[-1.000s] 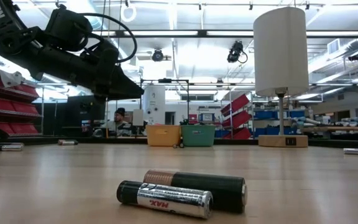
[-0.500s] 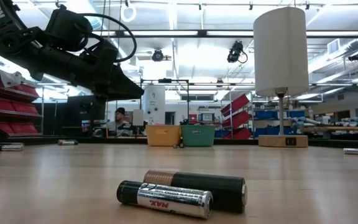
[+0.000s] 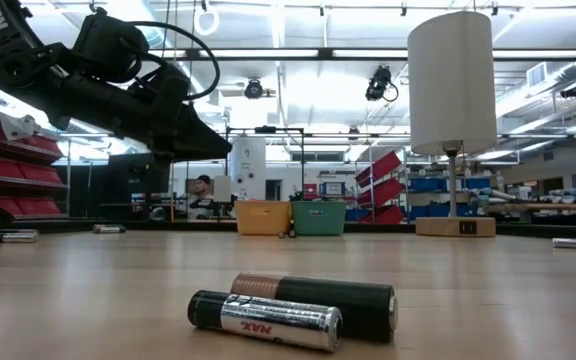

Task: Sort batteries
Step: Put the black battery into the green bin

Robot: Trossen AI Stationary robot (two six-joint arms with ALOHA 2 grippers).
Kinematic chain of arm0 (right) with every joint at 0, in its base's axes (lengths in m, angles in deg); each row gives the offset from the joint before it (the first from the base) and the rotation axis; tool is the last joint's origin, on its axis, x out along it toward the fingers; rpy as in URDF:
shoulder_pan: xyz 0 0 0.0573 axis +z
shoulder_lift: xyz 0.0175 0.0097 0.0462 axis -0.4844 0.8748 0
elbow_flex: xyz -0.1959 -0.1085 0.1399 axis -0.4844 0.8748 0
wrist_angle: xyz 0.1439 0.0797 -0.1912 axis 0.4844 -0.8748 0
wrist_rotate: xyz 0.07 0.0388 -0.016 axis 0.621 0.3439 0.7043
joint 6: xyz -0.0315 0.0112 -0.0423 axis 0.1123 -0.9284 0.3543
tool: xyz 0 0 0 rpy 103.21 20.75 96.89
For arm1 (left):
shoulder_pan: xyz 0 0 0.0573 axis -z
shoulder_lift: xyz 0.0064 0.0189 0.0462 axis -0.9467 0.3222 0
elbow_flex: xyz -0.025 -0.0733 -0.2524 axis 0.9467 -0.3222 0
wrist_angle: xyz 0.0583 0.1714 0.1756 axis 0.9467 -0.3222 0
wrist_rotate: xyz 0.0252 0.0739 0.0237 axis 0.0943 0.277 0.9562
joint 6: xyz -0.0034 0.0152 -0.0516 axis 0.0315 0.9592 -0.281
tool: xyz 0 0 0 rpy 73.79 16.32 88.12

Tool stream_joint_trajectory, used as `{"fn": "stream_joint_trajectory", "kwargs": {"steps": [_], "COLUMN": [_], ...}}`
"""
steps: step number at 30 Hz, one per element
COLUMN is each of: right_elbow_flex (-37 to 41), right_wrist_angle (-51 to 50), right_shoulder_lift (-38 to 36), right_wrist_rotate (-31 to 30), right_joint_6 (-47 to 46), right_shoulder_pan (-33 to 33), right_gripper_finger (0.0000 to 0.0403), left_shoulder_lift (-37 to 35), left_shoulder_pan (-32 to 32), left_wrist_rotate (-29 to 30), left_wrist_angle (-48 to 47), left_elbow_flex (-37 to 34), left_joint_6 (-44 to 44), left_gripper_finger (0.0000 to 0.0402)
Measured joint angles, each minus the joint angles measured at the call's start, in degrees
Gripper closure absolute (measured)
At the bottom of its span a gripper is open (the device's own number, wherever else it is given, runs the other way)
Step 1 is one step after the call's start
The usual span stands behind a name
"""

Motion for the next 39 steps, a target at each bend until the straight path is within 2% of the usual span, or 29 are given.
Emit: {"fn": "stream_joint_trajectory", "kwargs": {"steps": [3,9,11,16,20,23,28,31,34,39], "right_elbow_flex": [0.21,0.10,0.20,0.42,0.41,0.34,0.32,0.30,0.29,0.21], "right_wrist_angle": [1.88,4.06,4.50,5.38,8.49,15.38,35.01,44.95,50.93,56.83], "right_shoulder_lift": [-0.07,-0.34,-1.27,-5.65,-8.97,-10.65,-10.70,-10.72,-10.74,-7.48], "right_wrist_rotate": [-0.34,-3.06,-7.46,-25.14,-32.73,-37.76,-38.43,-38.35,-37.17,-28.97], "right_joint_6": [1.56,4.75,6.82,14.12,24.79,35.07,53.63,61.74,65.50,66.20], "right_shoulder_pan": [-1.73,-5.37,-7.16,-13.95,-21.53,-28.95,-41.72,-48.97,-56.28,-68.40], "right_gripper_finger": [0.0377,0.0380,0.0379,0.0379,0.0379,0.0379,0.0377,0.0376,0.0375,0.0375], "left_shoulder_lift": [-0.01,0.01,-0.01,-0.01,-0.01,-0.01,0.01,0.00,-0.01,-0.01], "left_shoulder_pan": [0.01,0.02,0.04,0.07,0.12,0.42,0.46,0.46,0.46,0.46], "left_wrist_rotate": [0.00,-0.02,-0.03,-0.07,-0.07,-0.07,-0.46,-0.52,-0.52,-0.52], "left_wrist_angle": [-0.13,-0.67,-0.66,-0.95,-1.00,-1.19,-2.97,-4.74,-5.55,-6.42], "left_elbow_flex": [0.00,0.00,0.00,0.00,0.00,0.00,0.00,0.00,0.00,0.00], "left_joint_6": [0.00,-0.10,-0.15,-1.34,-1.51,-1.51,-0.62,-0.42,-0.39,-0.39], "left_gripper_finger": [0.0237,0.0237,0.0237,0.0237,0.0237,0.0237,0.0237,0.0237,0.0237,0.0237]}}
